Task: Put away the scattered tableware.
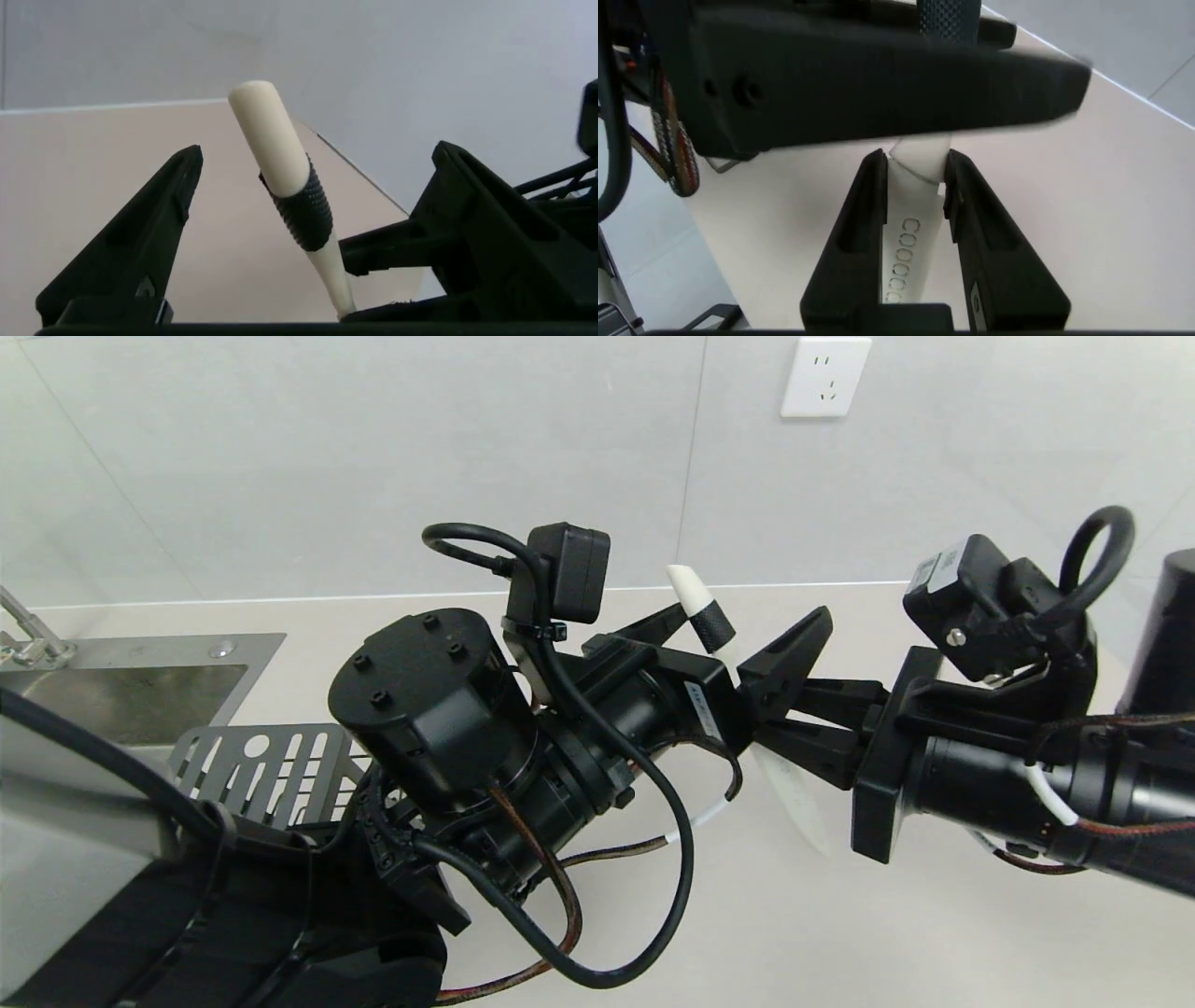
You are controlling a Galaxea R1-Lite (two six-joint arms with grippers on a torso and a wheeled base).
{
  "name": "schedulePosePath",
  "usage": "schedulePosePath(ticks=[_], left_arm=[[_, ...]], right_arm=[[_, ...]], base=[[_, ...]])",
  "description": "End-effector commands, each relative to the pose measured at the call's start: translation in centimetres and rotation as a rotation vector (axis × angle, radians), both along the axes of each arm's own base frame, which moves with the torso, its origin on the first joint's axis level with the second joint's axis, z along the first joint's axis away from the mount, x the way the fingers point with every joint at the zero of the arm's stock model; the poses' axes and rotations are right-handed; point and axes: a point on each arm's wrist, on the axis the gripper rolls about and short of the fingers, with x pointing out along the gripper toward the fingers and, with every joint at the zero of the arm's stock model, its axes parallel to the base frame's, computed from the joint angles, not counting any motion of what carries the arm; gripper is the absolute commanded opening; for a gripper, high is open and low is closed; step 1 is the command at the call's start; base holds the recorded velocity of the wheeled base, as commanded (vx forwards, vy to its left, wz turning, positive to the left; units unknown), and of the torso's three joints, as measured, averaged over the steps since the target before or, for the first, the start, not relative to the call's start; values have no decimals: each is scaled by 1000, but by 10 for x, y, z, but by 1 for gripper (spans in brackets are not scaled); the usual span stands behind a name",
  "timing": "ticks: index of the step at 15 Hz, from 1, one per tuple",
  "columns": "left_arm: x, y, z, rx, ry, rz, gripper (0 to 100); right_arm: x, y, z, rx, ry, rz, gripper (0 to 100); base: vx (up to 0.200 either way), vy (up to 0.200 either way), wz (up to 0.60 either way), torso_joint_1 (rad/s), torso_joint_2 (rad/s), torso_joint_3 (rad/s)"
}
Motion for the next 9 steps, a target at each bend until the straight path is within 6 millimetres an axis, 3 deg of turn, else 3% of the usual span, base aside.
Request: schedulePosePath(ticks=[1, 6, 7, 9], left_arm=[[1, -1, 3, -16, -10, 0, 100], [1, 0, 7, -34, -23, 1, 100], [1, -1, 7, -35, -24, -2, 0], [-1, -1, 8, -39, -27, -8, 0]], right_arm=[[4, 3, 4, 9, -11, -4, 0], [8, 4, 13, 31, -30, -12, 0], [8, 4, 14, 35, -35, -10, 0], [7, 3, 13, 33, -33, -12, 0]], base=[[0, 0, 0, 0, 0, 0], [0, 0, 0, 0, 0, 0], [0, 0, 0, 0, 0, 0], [0, 0, 0, 0, 0, 0]])
